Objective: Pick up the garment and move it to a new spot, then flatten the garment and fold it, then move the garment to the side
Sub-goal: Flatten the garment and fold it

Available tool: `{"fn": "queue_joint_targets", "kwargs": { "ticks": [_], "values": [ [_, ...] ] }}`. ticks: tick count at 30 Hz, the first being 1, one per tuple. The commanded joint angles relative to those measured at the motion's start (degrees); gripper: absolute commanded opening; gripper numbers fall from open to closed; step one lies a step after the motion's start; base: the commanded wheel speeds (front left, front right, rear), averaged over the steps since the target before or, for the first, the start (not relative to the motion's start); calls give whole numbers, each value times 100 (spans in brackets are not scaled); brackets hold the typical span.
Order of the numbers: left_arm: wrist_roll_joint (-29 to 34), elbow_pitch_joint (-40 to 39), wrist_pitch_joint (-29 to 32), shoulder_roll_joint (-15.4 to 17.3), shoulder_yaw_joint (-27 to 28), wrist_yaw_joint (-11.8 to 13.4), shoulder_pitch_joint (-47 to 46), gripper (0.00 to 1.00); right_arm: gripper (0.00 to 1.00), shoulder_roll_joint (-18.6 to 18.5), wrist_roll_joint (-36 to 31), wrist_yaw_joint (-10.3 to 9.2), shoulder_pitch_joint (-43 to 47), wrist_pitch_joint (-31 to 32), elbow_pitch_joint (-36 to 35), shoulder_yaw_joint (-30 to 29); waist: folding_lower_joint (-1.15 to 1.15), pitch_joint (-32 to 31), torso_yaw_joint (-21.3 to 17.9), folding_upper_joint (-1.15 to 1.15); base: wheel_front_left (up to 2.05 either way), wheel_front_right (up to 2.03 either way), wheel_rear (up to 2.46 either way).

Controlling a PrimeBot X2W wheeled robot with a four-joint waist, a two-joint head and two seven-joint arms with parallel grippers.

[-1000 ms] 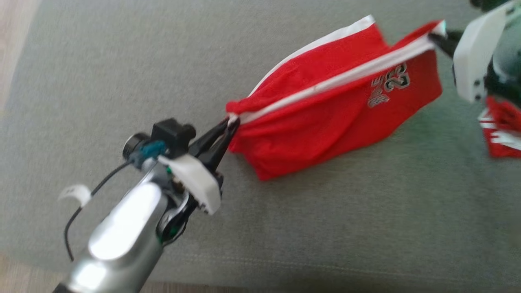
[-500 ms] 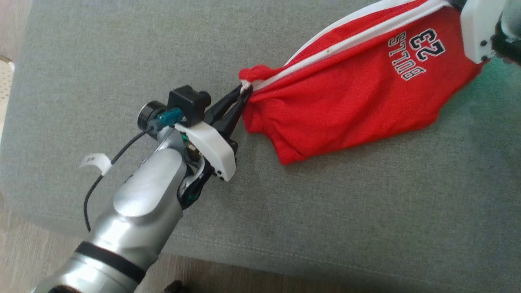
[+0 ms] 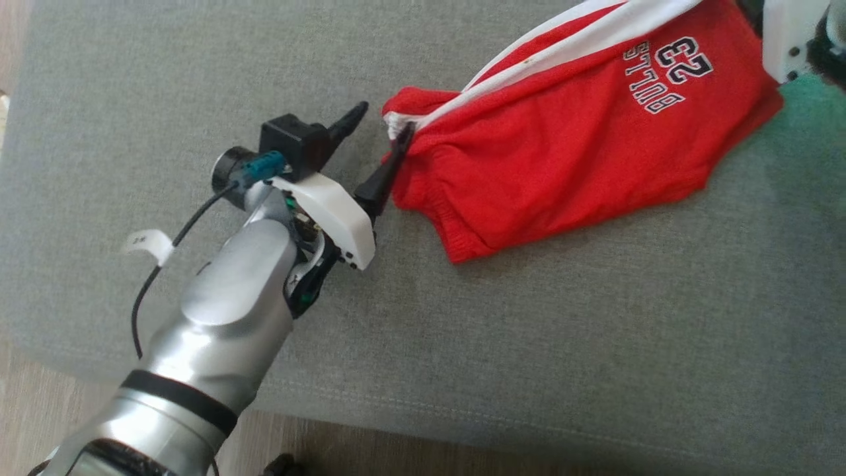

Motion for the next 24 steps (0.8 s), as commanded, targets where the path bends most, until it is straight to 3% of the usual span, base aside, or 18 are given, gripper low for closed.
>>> {"fn": "queue_joint_targets", "kwargs": {
  "ticks": [1,7,15,18,24],
  "values": [
    [-34,-78,-65,125,250,59,-108,100,100,90,-10,-5,-10,-123,-64,-21,-1,-89,-60,0,0,0,0],
    [-13,-392,-74,206,881,383,313,100,100,280,-24,-5,383,-1170,270,-199,-1,-577,-270,0,0,0,0],
    [252,-1793,-76,256,2172,723,1432,100,100,538,-340,-5,1209,-2793,157,-707,-1,-1118,-612,0,0,0,0],
    [436,-2425,-76,137,2681,729,2055,100,100,730,-741,-5,1722,-3430,75,-1288,-1,-1323,-765,0,0,0,0],
    [820,-3103,-76,-89,3224,662,2697,100,100,1069,-1807,-5,2566,-3792,-474,-2488,-1,-1325,-995,0,0,0,0]
  ]
}}
